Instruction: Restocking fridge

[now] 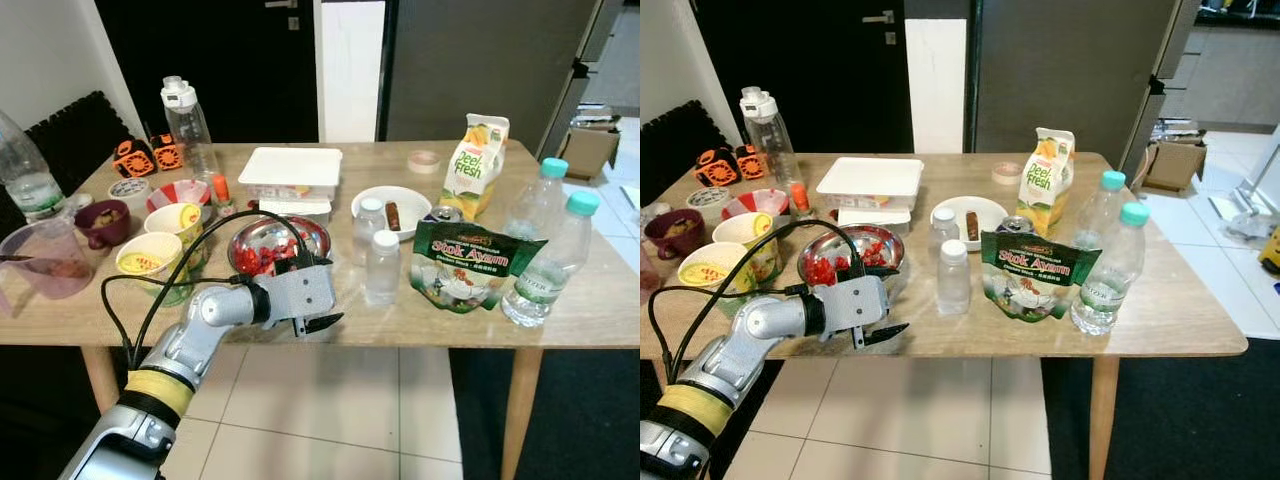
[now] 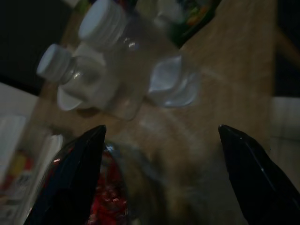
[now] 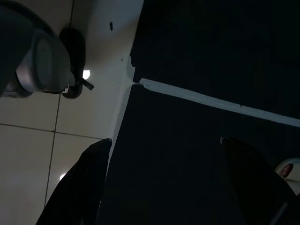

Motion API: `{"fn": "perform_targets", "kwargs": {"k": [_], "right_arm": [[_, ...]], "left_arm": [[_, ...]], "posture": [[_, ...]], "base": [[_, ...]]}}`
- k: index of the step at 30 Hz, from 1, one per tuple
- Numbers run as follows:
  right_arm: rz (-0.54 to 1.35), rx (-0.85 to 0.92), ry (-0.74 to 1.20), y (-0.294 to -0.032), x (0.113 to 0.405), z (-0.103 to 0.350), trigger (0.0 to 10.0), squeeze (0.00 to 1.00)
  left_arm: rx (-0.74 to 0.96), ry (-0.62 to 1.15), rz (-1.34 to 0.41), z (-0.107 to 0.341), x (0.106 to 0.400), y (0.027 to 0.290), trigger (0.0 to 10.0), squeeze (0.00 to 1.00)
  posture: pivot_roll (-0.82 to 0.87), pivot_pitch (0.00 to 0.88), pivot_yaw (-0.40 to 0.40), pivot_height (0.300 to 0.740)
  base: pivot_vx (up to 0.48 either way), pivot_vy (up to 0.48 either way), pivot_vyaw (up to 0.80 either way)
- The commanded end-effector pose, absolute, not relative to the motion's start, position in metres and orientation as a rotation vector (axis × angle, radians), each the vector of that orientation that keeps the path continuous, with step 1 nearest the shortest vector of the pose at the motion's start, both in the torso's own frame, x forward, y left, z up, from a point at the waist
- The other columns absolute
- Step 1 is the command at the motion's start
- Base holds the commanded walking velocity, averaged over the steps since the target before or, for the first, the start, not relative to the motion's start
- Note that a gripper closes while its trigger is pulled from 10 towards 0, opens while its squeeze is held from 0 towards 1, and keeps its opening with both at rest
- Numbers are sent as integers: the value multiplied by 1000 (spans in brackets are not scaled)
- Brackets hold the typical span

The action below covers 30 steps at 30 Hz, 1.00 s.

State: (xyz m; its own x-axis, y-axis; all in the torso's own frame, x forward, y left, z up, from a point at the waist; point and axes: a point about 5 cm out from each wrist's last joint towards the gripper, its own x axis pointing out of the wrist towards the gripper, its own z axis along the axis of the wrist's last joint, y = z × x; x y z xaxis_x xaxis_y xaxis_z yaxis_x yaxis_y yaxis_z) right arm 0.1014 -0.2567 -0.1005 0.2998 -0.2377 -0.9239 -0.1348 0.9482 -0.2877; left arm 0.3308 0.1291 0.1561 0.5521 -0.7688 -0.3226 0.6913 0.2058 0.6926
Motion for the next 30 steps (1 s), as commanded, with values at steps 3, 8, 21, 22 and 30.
{"fn": "perform_targets", "kwargs": {"k": [3, 8, 21, 22, 30], "right_arm": [[-72, -324, 1277, -253, 100, -102, 10000, 0], [-77, -322, 1276, -253, 101, -102, 10000, 0], [-82, -321, 1277, -254, 98, -102, 10000, 0], [-82, -321, 1277, -254, 98, -102, 10000, 0], [-86, -321, 1276, -255, 98, -102, 10000, 0]], "left_arm": [[950, -110, -961, 158, 338, 127, 10000, 0], [1026, -59, -913, 150, 345, 133, 10000, 0], [1124, 105, -856, 127, 351, 155, 10000, 0], [1124, 105, -856, 127, 351, 155, 10000, 0], [1205, 172, -811, 120, 355, 166, 10000, 0]], "posture": [[-95, 0, 38, 740], [-97, 0, 42, 740], [-101, 0, 49, 740], [-101, 0, 49, 740], [-105, 0, 50, 740]], "base": [[0, 0, 0], [0, 0, 0], [0, 0, 0], [0, 0, 0], [0, 0, 0]]}}
